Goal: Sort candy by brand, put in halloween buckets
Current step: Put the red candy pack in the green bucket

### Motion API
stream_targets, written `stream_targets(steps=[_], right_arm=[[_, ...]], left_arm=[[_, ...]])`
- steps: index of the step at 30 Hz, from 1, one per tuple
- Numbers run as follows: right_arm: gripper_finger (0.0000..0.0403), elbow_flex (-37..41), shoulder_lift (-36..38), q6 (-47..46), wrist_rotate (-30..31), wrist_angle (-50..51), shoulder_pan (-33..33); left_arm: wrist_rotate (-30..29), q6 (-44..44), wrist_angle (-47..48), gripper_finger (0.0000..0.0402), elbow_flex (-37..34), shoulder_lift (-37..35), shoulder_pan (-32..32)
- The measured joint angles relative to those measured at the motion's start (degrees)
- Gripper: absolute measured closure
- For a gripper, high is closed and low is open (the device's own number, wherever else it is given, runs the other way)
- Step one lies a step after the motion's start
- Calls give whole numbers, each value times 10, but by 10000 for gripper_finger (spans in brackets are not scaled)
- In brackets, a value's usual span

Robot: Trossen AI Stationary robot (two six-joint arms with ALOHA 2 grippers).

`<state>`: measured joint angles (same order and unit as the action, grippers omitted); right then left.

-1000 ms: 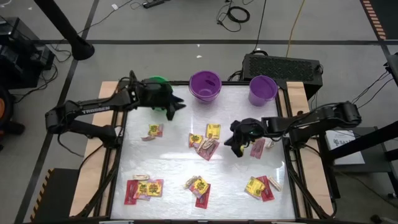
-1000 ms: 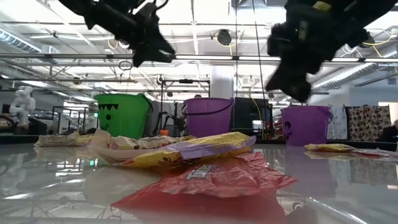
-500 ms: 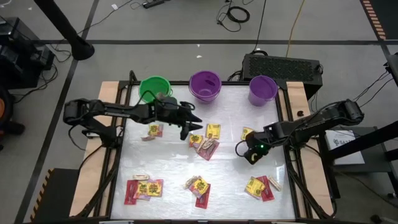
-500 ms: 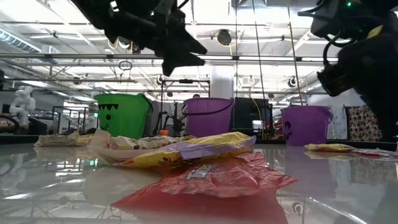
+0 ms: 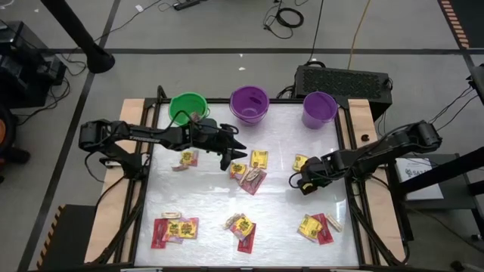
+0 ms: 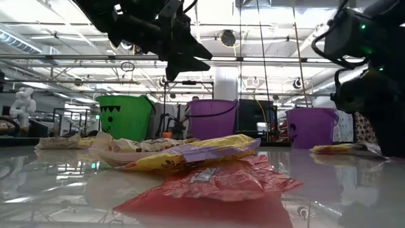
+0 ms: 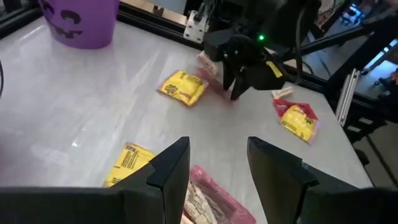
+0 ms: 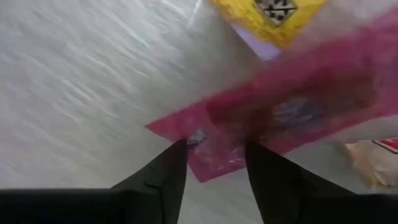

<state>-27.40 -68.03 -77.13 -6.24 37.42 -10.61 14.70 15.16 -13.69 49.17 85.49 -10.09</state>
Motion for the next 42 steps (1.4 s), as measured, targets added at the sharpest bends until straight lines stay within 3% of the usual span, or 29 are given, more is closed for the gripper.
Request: stream_targets(steps=[7,17,22,34,42], right_arm=[[241,20,2,-38,17,-6,0],[393,-28,-3,21,5,0,0],[390,-90,-2,71,6,-42,6],[402,-128,-1,295,33,-406,48],[402,-129,-2,298,33,-433,73]], left_arm=[[0,10,2,233,0,0,0],[0,10,2,233,0,0,0],[0,8,-9,233,0,0,0],[13,-102,-75,233,1,0,22],[13,-155,-153,233,1,0,39]])
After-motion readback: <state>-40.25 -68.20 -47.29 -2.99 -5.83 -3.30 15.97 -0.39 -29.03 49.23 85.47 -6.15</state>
